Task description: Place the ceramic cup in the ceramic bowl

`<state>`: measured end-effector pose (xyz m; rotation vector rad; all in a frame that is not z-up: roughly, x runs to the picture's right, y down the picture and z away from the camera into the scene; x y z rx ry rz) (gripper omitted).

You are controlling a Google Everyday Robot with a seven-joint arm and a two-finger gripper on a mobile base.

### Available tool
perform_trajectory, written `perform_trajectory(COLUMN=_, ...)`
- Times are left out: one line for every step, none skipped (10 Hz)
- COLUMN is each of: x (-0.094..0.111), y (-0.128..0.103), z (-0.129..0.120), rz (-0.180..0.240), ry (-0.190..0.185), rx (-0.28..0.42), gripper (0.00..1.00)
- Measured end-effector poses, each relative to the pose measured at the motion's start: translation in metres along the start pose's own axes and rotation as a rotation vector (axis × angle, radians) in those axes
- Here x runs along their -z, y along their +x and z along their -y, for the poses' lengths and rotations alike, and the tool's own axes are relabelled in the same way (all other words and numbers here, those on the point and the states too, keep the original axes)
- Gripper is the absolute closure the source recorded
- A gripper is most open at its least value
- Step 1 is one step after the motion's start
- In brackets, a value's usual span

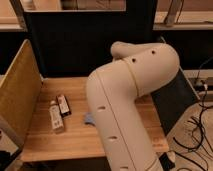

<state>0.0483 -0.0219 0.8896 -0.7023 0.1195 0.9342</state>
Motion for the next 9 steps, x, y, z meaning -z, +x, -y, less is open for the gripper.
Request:
perform_trajectory(x=0.0000, y=0.0000, z=0.0000, rz=0.000, ry=0.000, rx=0.000, gripper=0.24)
perform_trajectory(x=0.0000, y=0.0000, z=0.0001, rz=0.000, ry=0.000, rx=0.000, gripper=0.20)
perform_trajectory(x=0.0001, y=-0.0001, z=0.0001, rz=0.001, ry=0.000, rx=0.000, gripper=0.20)
perform_trajectory(x=0.0002, y=-0.0002, z=0.0001, rz=0.001, ry=0.000, rx=0.000, gripper=0.20)
perform_trajectory(x=0.0001, y=-0.0002, z=0.0001, rz=0.001, ry=0.000, rx=0.000, gripper=0.20)
perform_trajectory(x=0.0001, y=-0.0002, z=0.0001, rz=0.001, ry=0.000, rx=0.000, gripper=0.20)
perform_trajectory(x=0.0001, y=-0.0002, z=0.0001, rz=0.001, ry=0.000, rx=0.000, gripper=0.20)
perform_trajectory(x=0.0001, y=-0.0001, z=0.0001, rz=0.001, ry=0.000, rx=0.000, gripper=0.20)
perform_trajectory(x=0.0001, y=-0.0001, z=0.0001, rz=0.001, ry=0.000, rx=0.000, gripper=0.20)
